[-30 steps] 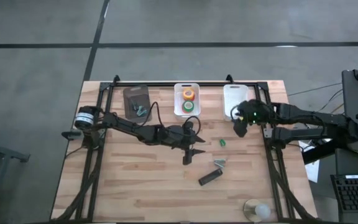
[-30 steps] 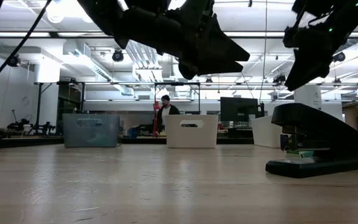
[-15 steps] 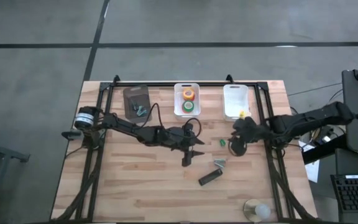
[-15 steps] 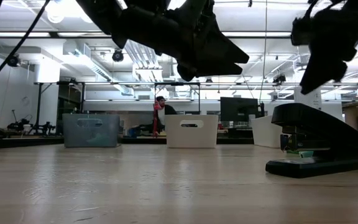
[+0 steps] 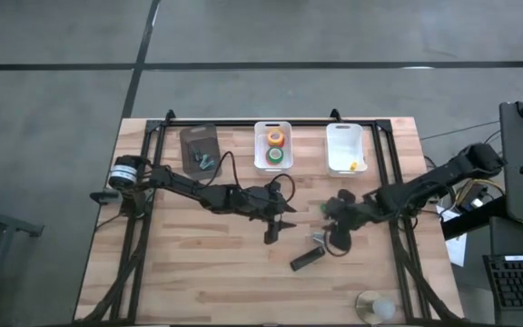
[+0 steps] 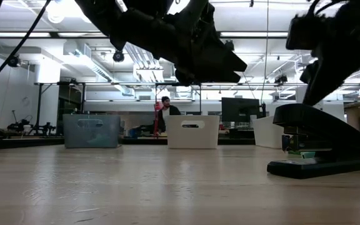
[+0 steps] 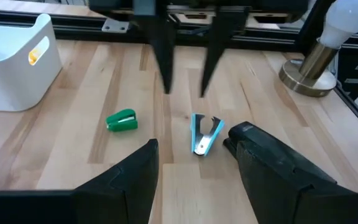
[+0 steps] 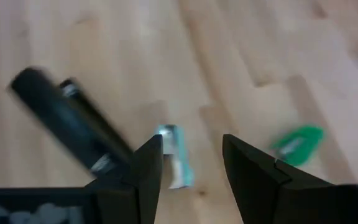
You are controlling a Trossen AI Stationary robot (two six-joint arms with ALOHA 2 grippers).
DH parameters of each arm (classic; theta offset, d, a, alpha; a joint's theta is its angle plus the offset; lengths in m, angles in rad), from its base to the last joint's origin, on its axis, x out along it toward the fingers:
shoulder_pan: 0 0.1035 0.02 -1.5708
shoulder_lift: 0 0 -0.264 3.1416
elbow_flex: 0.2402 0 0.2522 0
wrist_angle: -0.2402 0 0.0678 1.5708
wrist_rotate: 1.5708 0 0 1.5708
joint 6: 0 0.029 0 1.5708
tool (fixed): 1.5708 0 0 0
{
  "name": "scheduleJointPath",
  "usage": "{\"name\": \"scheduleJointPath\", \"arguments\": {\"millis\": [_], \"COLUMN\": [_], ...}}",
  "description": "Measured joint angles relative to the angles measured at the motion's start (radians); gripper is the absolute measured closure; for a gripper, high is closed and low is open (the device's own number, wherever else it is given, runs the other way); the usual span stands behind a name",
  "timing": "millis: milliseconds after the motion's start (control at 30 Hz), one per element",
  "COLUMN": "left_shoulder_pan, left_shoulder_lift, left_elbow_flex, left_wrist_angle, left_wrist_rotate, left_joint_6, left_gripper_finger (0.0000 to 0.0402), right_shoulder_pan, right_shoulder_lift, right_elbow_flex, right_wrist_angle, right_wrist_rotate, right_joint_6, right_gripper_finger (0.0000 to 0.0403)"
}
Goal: Pick and place Stapler, Stapler remover, tape
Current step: Put the black stapler into the right white bin
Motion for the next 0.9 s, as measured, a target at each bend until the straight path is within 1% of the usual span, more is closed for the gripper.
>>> {"name": "scheduleJointPath", "arguments": {"millis": [133, 233, 400, 600, 767, 900], "left_shoulder_pan": [0.000, 0.000, 0.000, -0.005, -0.021, -0.027], "left_shoulder_lift": [0.000, 0.000, 0.000, -0.002, -0.002, -0.002], "left_elbow_flex": [0.000, 0.000, 0.019, 0.044, 0.047, 0.047], "left_wrist_angle": [0.001, 0.001, 0.003, 0.004, 0.063, 0.082], "left_wrist_rotate": [0.003, 0.007, 0.065, 0.190, 0.258, 0.288], "left_joint_6": [0.000, -0.002, -0.026, -0.042, -0.049, -0.050], "left_gripper_finger": [0.0183, 0.0183, 0.0183, 0.0183, 0.0183, 0.0183], "right_shoulder_pan": [0.079, 0.134, 0.206, 0.212, 0.217, 0.221], "right_shoulder_lift": [0.014, 0.043, 0.148, 0.251, 0.287, 0.306], "right_elbow_flex": [0.000, 0.001, 0.000, 0.000, 0.000, 0.000], "right_wrist_angle": [0.107, 0.201, 0.287, 0.358, 0.365, 0.434], "right_wrist_rotate": [-0.029, -0.055, -0.004, 0.021, 0.029, 0.017], "right_joint_6": [-0.079, -0.101, -0.110, -0.117, -0.142, -0.165], "right_gripper_finger": [0.0239, 0.0235, 0.0222, 0.0185, 0.0152, 0.0137]}}
